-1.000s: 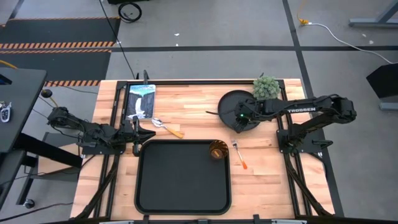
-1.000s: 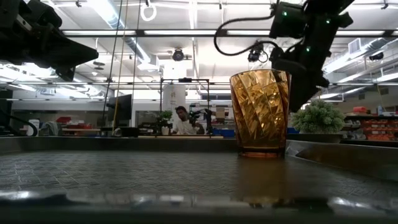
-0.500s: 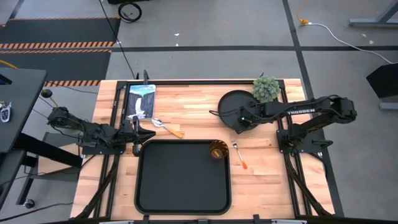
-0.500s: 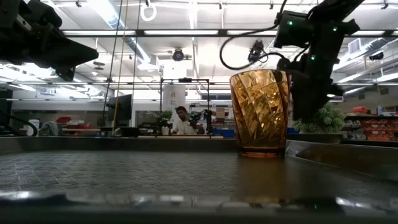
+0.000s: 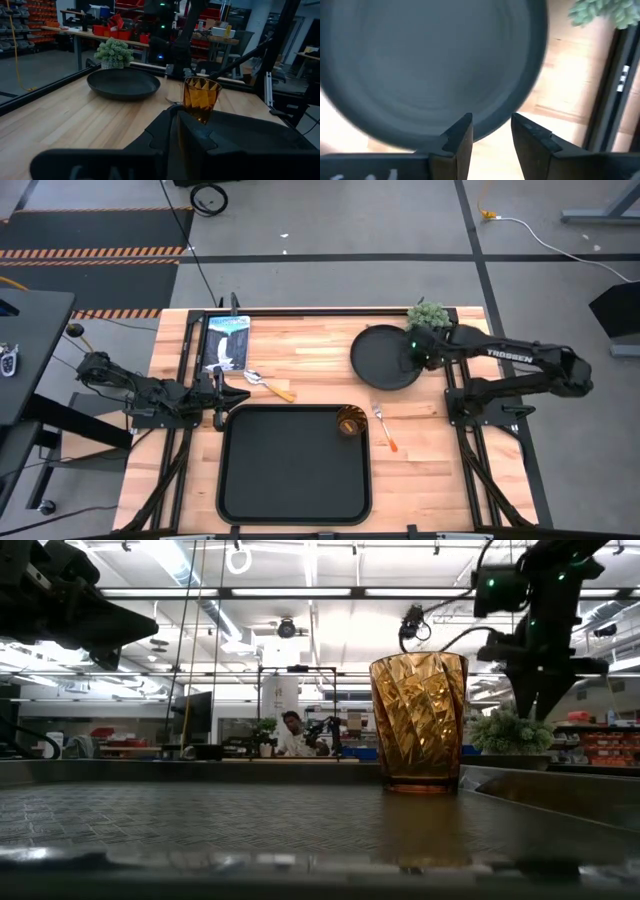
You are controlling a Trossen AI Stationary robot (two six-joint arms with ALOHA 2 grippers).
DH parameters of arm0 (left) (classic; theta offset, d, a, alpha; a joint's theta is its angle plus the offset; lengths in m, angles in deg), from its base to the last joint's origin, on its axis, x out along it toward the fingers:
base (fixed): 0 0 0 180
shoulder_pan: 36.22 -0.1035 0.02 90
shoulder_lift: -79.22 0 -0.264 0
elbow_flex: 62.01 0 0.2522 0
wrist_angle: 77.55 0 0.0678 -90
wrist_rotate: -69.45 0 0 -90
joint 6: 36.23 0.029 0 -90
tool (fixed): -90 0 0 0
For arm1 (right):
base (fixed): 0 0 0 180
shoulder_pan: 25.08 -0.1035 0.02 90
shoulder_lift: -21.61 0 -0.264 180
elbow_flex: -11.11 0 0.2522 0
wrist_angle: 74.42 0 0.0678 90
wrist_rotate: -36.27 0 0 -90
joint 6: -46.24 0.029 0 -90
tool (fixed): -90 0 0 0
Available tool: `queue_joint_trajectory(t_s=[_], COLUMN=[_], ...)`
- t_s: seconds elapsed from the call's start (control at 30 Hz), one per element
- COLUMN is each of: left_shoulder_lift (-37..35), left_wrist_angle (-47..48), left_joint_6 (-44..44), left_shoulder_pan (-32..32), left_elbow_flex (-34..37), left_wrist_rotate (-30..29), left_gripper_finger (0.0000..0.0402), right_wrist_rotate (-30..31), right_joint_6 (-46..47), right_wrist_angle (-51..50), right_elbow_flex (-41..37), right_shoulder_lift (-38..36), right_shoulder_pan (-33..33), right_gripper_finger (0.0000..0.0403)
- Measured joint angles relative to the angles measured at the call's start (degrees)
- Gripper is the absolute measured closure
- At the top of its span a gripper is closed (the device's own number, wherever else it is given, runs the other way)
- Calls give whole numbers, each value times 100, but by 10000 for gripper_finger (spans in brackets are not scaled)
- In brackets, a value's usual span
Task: Pick and place plate/cup/fork/spoon on tray
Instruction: Put the black plate on the tray
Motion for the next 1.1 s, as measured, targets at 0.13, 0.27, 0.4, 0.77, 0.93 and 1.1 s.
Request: queue_joint_trajectory(t_s=[0.13, 0.27, 0.4, 0.77, 0.93, 1.1], left_shoulder_lift=[0, 0, 0, 1, 0, 2], left_wrist_angle=[1, 0, 0, 1, 2, 1], left_joint_6=[1, 0, 1, 2, 4, 2], left_shoulder_pan=[0, 2, 0, 1, 2, 2], left_elbow_flex=[0, 0, 0, 0, 0, 0], left_wrist_rotate=[1, 2, 2, 2, 2, 2], left_gripper_finger=[358, 358, 358, 358, 358, 358], right_wrist_rotate=[-204, -599, -764, 507, 528, 843], right_joint_6=[-588, -1573, -2063, -3184, -3215, -3588], right_wrist_angle=[15, 538, 1196, 1225, 1168, 1181], right_elbow_flex=[0, 0, 2, 4, 4, 4], right_shoulder_lift=[308, 486, 611, 1168, 1212, 1644], right_shoulder_pan=[759, 861, 148, -2187, -2543, -2826], right_gripper_finger=[266, 265, 271, 270, 250, 224])
